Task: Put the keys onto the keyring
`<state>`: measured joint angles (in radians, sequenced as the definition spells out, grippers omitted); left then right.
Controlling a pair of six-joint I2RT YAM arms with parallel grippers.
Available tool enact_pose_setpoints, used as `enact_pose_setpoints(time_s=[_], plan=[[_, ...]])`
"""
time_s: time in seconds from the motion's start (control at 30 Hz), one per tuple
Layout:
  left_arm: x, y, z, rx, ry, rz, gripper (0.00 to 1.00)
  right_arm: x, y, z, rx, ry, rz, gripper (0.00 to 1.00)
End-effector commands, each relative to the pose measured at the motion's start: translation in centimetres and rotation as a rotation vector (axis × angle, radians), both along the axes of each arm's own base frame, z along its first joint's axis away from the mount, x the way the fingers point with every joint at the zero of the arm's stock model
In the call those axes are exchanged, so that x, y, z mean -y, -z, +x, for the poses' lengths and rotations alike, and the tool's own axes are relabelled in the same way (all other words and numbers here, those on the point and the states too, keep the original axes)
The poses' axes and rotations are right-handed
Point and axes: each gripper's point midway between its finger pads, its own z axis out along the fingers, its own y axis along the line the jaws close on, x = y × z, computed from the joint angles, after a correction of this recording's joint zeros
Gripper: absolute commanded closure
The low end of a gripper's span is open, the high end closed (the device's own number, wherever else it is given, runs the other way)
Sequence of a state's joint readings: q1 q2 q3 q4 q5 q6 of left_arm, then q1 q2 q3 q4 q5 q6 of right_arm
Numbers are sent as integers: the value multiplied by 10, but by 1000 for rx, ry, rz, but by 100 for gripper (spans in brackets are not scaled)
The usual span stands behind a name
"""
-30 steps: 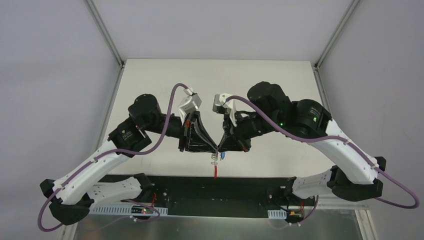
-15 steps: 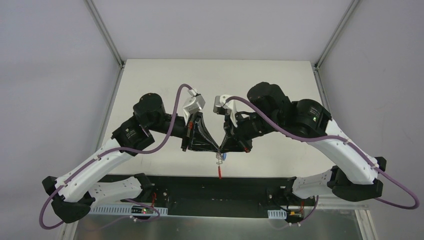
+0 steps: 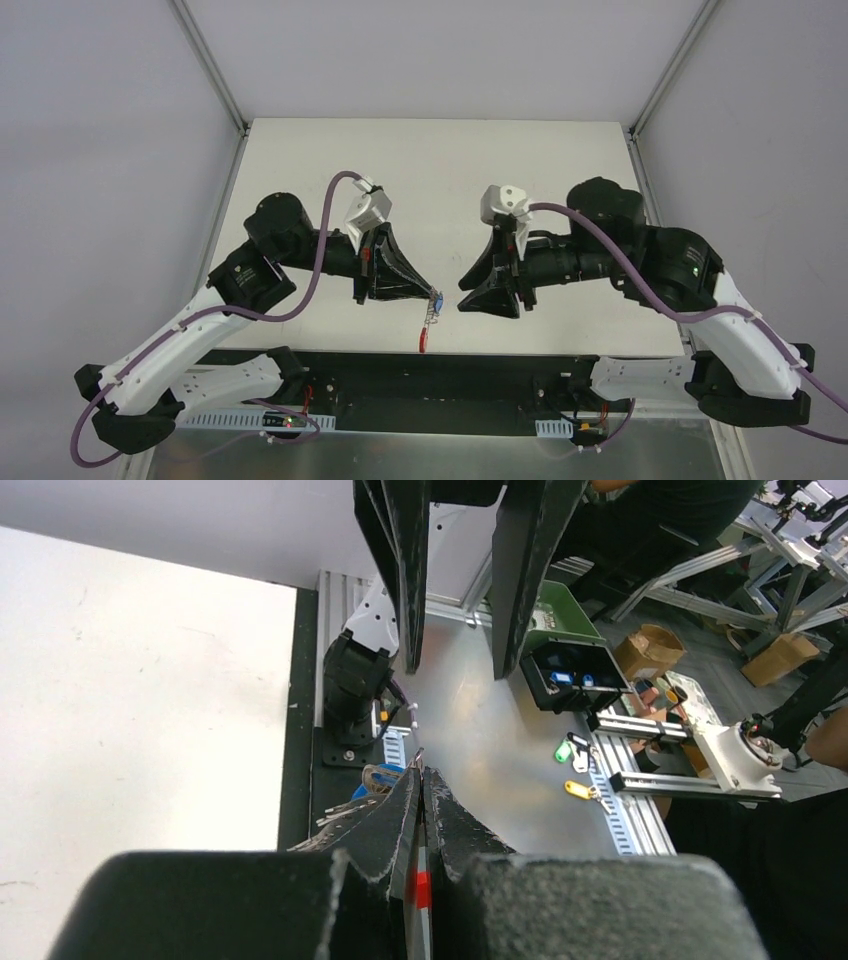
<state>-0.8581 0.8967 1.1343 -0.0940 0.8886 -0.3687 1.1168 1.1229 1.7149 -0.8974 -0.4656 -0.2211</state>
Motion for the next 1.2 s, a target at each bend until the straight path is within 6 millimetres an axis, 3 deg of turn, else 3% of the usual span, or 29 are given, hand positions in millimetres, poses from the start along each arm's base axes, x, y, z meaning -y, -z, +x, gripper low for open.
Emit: enact_pose_setpoints(time_s=[0.0, 0.4, 0.6, 0.97, 1.17], plan=[[-4, -32, -6, 107, 6, -124, 100, -1, -27, 8, 64, 57, 129, 60], [-21, -82, -9, 218, -75, -389, 100, -10, -38, 20, 329, 70, 323, 60], [-33, -98, -17, 285, -84, -495, 100, -12, -59, 14, 460, 25, 475, 60], [-57, -128, -15, 381, -191, -711, 100, -23, -103, 17, 611, 25, 581, 59], [-61, -131, -11, 372, -224, -770, 100, -28, -118, 13, 668, 5, 608, 62]])
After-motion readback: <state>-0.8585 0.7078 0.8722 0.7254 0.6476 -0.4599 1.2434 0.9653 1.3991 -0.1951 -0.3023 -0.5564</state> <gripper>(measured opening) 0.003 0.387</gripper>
